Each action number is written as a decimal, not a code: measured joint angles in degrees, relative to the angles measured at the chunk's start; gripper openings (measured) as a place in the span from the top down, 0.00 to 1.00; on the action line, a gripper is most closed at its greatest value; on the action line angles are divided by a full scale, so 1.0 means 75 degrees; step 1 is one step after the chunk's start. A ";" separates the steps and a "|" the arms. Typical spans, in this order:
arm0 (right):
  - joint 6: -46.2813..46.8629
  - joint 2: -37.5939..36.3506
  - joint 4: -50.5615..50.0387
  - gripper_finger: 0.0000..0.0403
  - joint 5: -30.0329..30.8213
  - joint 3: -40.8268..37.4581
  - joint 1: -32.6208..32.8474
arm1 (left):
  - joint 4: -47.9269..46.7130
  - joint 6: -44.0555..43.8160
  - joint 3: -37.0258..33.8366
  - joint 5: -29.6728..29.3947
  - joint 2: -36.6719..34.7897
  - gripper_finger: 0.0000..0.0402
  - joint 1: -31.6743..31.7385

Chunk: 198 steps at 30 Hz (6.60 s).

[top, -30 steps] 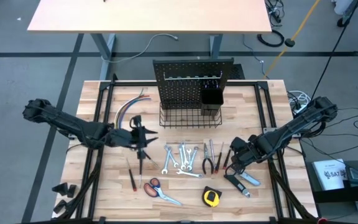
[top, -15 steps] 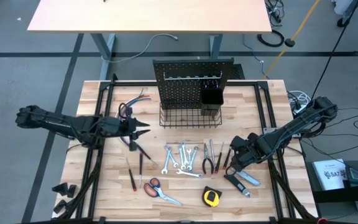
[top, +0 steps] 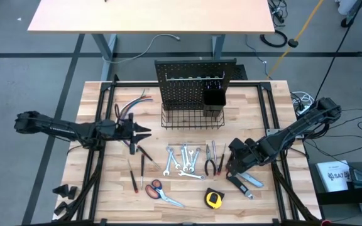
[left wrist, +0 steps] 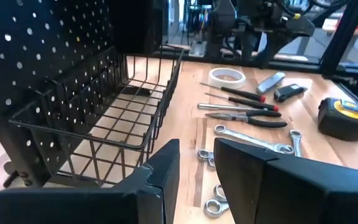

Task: Hang tools onto peg board
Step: Hang the nut driver on the pegboard

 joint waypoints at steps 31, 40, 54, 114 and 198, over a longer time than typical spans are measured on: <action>-1.1015 0.0058 0.1501 0.51 -0.0780 0.0000 -0.0001 | 0.0971 0.0428 -0.0309 -0.0052 0.0415 0.73 0.0000; -1.2154 0.0610 0.1391 0.51 -0.0799 -0.0090 -0.0090 | 0.0968 0.0422 -0.0309 -0.0051 0.0415 0.73 0.0000; -1.2816 0.1664 0.0438 0.51 -0.0800 -0.0096 -0.0537 | 0.0966 0.0420 -0.0309 -0.0066 0.0415 0.73 0.0000; -1.0762 -0.1113 0.7085 0.94 0.0720 0.0006 -0.1208 | 0.0565 0.0396 -0.0306 -0.0261 0.0412 0.73 0.0000; -1.2009 0.3654 1.0454 0.94 0.3994 0.5033 -0.4083 | 0.1499 0.0228 -0.0303 -0.2621 0.0412 0.73 0.0000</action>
